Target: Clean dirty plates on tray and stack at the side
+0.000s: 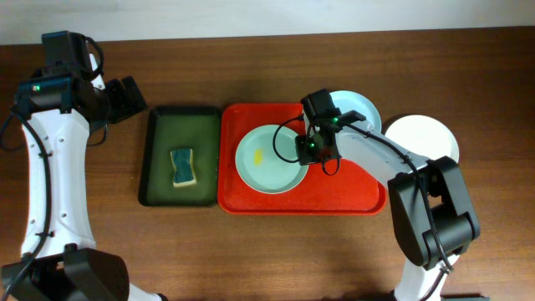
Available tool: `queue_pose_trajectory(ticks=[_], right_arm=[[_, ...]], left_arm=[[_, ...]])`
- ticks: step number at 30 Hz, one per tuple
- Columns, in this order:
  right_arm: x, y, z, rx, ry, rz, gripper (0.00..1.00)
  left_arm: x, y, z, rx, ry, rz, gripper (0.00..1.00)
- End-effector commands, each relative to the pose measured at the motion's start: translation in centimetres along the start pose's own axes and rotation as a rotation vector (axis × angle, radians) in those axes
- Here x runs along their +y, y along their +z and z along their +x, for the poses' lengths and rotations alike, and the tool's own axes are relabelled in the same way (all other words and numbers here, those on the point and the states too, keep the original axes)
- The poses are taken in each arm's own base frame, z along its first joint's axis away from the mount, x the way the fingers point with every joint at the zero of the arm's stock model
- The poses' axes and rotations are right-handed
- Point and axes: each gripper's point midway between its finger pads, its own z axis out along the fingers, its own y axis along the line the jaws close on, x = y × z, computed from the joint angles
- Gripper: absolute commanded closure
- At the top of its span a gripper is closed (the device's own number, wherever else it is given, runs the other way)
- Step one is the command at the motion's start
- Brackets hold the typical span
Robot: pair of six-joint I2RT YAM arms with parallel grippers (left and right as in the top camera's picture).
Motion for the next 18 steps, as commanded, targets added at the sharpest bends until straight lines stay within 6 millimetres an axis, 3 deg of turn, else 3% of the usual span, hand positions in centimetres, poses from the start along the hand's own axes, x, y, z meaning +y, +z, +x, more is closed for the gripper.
queue_pose_trajectory(ticks=[1, 13, 16, 17, 18], right_arm=[[0.3, -0.4, -0.2, -0.01, -0.004, -0.008, 0.96], [0.5, -1.1, -0.5, -0.025, 0.039, -0.012, 0.96], [0.5, -1.1, -0.5, -0.025, 0.039, -0.012, 0.96], [0.5, -1.1, -0.5, -0.025, 0.039, -0.012, 0.96], [0.5, -1.1, -0.5, -0.025, 0.039, -0.012, 0.96]], left_arm=[[-0.2, -0.1, -0.2, -0.006, -0.008, 0.007, 0.01], [-0.2, -0.1, -0.2, -0.006, -0.008, 0.007, 0.01], [-0.8, -0.2, -1.9, -0.075, -0.016, 0.031, 0.01], [-1.2, -0.2, -1.5, -0.057, -0.015, 0.055, 0.01], [-2.0, -0.2, 0.8, 0.045, -0.016, 0.114, 0.01]])
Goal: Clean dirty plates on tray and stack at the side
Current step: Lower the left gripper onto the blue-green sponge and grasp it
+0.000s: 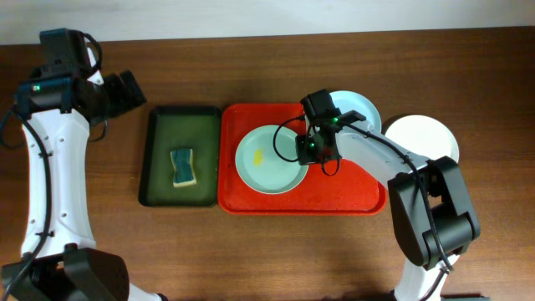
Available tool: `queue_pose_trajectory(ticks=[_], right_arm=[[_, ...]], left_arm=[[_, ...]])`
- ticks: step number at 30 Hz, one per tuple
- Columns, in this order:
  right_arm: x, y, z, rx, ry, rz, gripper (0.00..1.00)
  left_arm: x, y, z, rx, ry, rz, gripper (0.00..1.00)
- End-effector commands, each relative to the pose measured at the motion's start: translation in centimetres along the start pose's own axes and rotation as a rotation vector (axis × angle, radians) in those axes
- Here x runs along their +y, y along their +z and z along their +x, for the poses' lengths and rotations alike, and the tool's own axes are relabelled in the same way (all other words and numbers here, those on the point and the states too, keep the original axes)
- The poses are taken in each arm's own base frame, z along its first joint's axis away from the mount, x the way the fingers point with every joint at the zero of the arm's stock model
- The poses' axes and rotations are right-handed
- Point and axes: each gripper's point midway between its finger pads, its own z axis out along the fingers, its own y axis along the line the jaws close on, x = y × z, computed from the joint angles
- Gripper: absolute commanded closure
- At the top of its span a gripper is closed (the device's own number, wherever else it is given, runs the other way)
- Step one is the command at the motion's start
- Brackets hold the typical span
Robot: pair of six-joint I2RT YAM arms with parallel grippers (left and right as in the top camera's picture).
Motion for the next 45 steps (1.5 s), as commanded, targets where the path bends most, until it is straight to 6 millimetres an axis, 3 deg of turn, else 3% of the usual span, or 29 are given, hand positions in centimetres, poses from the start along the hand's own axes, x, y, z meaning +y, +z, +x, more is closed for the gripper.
queue_pose_trajectory(ticks=[1, 4, 6, 8, 10, 12, 13, 14, 16, 18, 19, 20, 21, 22, 23, 25, 28, 39, 45], right_arm=[[0.5, -1.1, -0.7, -0.031, -0.003, -0.012, 0.96], [0.5, -1.1, -0.8, -0.036, -0.003, -0.013, 0.96], [0.5, -1.1, -0.8, -0.036, -0.003, -0.013, 0.96], [0.5, -1.1, -0.8, -0.036, -0.003, -0.014, 0.96], [0.5, -1.1, -0.8, -0.036, -0.003, -0.013, 0.96], [0.5, -1.1, -0.8, -0.036, -0.004, -0.013, 0.96], [0.5, -1.1, -0.8, -0.036, -0.004, -0.013, 0.96], [0.5, -1.1, -0.8, -0.036, -0.003, -0.014, 0.96], [0.5, -1.1, -0.8, -0.036, -0.003, -0.014, 0.96], [0.5, -1.1, -0.8, -0.036, -0.003, -0.014, 0.96], [0.5, -1.1, -0.8, -0.036, -0.003, -0.014, 0.96], [0.5, -1.1, -0.8, -0.036, -0.004, -0.014, 0.96], [0.5, -1.1, -0.8, -0.036, -0.004, -0.014, 0.96], [0.5, -1.1, -0.8, -0.036, -0.004, -0.014, 0.96], [0.5, -1.1, -0.8, -0.036, -0.003, -0.013, 0.96], [0.5, -1.1, -0.8, -0.036, -0.004, -0.014, 0.96], [0.5, -1.1, -0.8, -0.036, -0.004, -0.014, 0.96], [0.5, -1.1, -0.8, -0.036, -0.003, -0.014, 0.96], [0.5, -1.1, -0.8, -0.036, -0.004, -0.014, 0.96]], left_arm=[[-1.9, -0.5, 3.8, 0.175, -0.023, 0.12, 0.01], [-2.7, -0.1, 8.8, 0.356, 0.085, 0.122, 0.01], [-3.4, 0.5, 10.8, 0.408, 0.125, 0.118, 0.01], [-4.2, 0.7, 11.7, 0.426, 0.152, 0.122, 0.01], [-4.8, 0.8, 11.3, 0.406, 0.16, 0.138, 0.0], [-4.9, 1.0, 11.4, 0.403, 0.164, 0.137, 0.72], [-5.0, 1.4, 11.8, 0.41, 0.175, 0.131, 0.98], [-5.1, 1.9, 12.4, 0.42, 0.188, 0.123, 1.0], [-4.9, 3.5, 14.6, 0.453, 0.23, 0.085, 1.0], [-4.8, 4.8, 16.3, 0.48, 0.247, 0.077, 0.75], [-4.7, 5.1, 16.7, 0.488, 0.247, 0.073, 0.69], [-4.5, 5.3, 17.1, 0.498, 0.247, 0.069, 0.51], [-4.5, 5.3, 17.0, 0.495, 0.247, 0.071, 0.25], [-4.5, 5.3, 17.0, 0.493, 0.248, 0.07, 0.09], [-3.9, 5.7, 16.3, 0.46, 0.259, 0.029, 0.1], [-3.4, 6.6, 15.2, 0.395, 0.272, -0.014, 0.49], [-3.5, 8.1, 15.3, 0.364, 0.271, -0.003, 0.64], [-2.2, 13.8, 17.6, 0.419, 0.281, -0.064, 0.59], [-2.0, 15.2, 18.4, 0.446, 0.283, -0.077, 0.67]])
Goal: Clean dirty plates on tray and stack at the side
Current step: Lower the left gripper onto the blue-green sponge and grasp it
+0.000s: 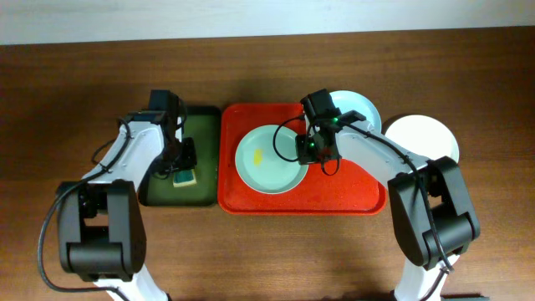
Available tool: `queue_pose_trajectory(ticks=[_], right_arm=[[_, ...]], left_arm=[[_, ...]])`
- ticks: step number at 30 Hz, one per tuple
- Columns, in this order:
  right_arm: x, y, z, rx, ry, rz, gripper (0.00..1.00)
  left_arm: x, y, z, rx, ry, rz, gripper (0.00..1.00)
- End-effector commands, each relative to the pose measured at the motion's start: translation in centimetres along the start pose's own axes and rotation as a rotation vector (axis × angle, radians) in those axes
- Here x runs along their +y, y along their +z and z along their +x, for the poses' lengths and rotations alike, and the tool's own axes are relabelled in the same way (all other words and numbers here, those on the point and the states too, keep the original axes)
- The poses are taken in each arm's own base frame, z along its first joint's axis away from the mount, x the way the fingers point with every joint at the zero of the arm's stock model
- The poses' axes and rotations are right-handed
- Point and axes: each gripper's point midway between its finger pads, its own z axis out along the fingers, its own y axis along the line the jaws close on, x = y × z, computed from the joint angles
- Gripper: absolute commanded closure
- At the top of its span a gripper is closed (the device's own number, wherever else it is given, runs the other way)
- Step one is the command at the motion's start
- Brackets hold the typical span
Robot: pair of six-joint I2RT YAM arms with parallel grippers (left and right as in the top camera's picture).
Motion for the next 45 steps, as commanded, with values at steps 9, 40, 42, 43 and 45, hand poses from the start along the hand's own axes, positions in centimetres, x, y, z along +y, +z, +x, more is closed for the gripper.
queue_pose_trajectory(ticks=[9, 40, 42, 43, 45], right_arm=[[0.5, -1.1, -0.7, -0.032, -0.003, -0.012, 0.96], [0.6, -1.1, -0.9, -0.039, -0.003, -0.015, 0.48], [0.6, -1.1, -0.9, -0.039, -0.004, -0.015, 0.48], [0.6, -1.1, -0.9, -0.039, -0.004, -0.015, 0.48], [0.6, -1.1, -0.9, -0.039, -0.003, -0.015, 0.5]], left_arm=[[0.2, 2.8, 1.6, 0.015, -0.003, -0.014, 0.7], [1.2, -23.3, -1.5, -0.711, -0.014, 0.07, 1.0], [1.2, -23.3, -1.4, -0.71, -0.014, 0.07, 1.0], [1.2, -23.3, -1.4, -0.71, -0.014, 0.07, 1.0], [1.3, -23.2, -1.4, -0.708, -0.014, 0.07, 1.0]])
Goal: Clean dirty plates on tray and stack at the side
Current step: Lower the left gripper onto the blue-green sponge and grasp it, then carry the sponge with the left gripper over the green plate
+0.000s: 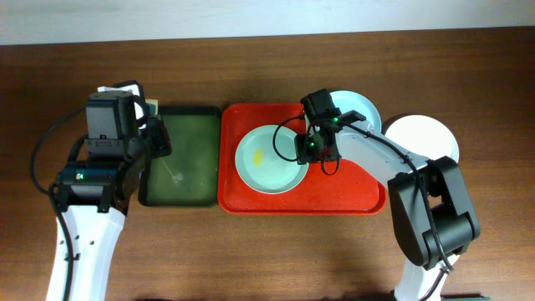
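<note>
A light green plate (267, 160) with a yellow smear (259, 155) lies on the red tray (334, 192). My right gripper (304, 149) sits on that plate's right rim, apparently shut on it. A pale blue plate (359, 109) rests at the tray's back right corner. My left gripper (155, 138) hovers at the left edge of the dark green tray (180, 167). Its fingers are hidden under the wrist. Only a pale yellow sliver (152, 105) beside it may be the sponge.
A white plate (422, 138) lies on the wooden table right of the red tray. The green tray's bottom shows only a wet mark (171, 176). The left arm's body covers the table left of that tray.
The sponge is gone from the green tray. My left gripper was down on it there and is now raised at the tray's left edge. The right arm and plates are unchanged.
My left arm first stood off at the far back left with the sponge lying in the green tray. Then the gripper was down on the sponge. Now it is raised and the tray holds nothing. My right gripper stayed on the green plate's rim throughout.
</note>
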Available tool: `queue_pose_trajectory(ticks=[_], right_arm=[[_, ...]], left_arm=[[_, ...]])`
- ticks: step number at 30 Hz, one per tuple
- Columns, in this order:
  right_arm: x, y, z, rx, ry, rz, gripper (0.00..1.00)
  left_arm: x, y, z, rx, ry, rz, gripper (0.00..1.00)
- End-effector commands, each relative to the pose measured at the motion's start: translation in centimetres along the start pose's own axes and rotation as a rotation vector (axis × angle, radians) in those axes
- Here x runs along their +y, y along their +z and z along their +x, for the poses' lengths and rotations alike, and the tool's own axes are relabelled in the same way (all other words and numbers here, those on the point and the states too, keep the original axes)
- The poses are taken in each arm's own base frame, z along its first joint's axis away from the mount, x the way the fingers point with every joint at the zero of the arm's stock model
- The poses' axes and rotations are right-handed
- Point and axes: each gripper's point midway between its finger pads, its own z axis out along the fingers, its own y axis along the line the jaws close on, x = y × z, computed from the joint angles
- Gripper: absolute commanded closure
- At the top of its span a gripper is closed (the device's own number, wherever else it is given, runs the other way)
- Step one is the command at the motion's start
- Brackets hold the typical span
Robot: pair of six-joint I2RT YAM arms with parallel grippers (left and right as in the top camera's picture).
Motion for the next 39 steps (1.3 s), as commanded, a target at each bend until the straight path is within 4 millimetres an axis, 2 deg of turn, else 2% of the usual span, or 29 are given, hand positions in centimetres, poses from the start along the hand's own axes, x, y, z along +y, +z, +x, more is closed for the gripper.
queue_pose_trajectory(ticks=[1, 3, 5, 7, 13, 14, 16, 17, 20, 25, 27, 30, 32, 33, 36, 39], right_arm=[[0.5, -1.1, -0.7, -0.033, -0.005, -0.013, 0.56], [0.5, -1.1, -0.7, -0.033, -0.005, -0.013, 0.68], [0.5, -1.1, -0.7, -0.033, -0.005, -0.013, 0.9], [0.5, -1.1, -0.7, -0.033, -0.005, -0.013, 0.95], [0.5, -1.1, -0.7, -0.033, -0.005, -0.013, 0.95], [0.5, -1.1, -0.7, -0.033, -0.005, -0.013, 0.85], [0.5, -1.1, -0.7, -0.033, -0.005, -0.013, 0.82], [0.5, -1.1, -0.7, -0.033, -0.005, -0.013, 0.82], [0.5, -1.1, -0.7, -0.033, -0.005, -0.013, 0.96], [0.6, -1.1, -0.7, -0.032, 0.01, -0.016, 0.96], [1.2, -1.1, -0.5, -0.019, 0.027, -0.056, 0.96], [2.2, -1.2, -0.1, 0.006, 0.081, -0.11, 0.96], [3.1, -1.3, 0.2, 0.025, 0.08, -0.167, 0.96], [3.2, -1.3, 0.2, 0.026, 0.08, -0.168, 0.96], [3.1, -1.3, 0.2, 0.025, 0.079, -0.166, 0.96], [3.1, -1.3, 0.2, 0.025, 0.079, -0.166, 0.96]], left_arm=[[0.1, -0.4, -0.5, -0.018, 0.021, -0.009, 1.0], [0.1, -0.4, -0.5, -0.018, 0.021, -0.009, 1.0], [0.1, -0.4, -0.5, -0.018, 0.021, -0.009, 1.0], [0.1, -0.4, -0.5, -0.017, 0.021, -0.009, 1.0], [0.1, -0.4, -0.5, -0.018, 0.021, -0.009, 1.0], [0.1, -0.4, -0.5, -0.016, 0.021, -0.009, 1.0], [0.1, -0.2, -0.4, -0.011, 0.021, -0.01, 1.0], [0.1, -0.1, -0.3, -0.006, 0.022, -0.011, 1.0], [0.1, 0.8, 0.1, 0.02, 0.025, -0.017, 1.0], [0.1, 3.7, 1.5, 0.105, 0.033, -0.036, 1.0], [0.2, 5.2, 2.3, 0.149, 0.038, -0.046, 1.0], [0.1, 6.4, 2.6, 0.168, 0.039, -0.05, 1.0], [0.4, 7.0, 2.4, 0.162, 0.041, -0.07, 1.0], [0.9, 7.1, 2.0, 0.15, 0.043, -0.102, 1.0], [0.6, 7.0, 0.6, 0.146, 0.043, -0.103, 1.0], [0.3, 7.3, -0.6, 0.261, 0.058, -0.127, 1.0]])
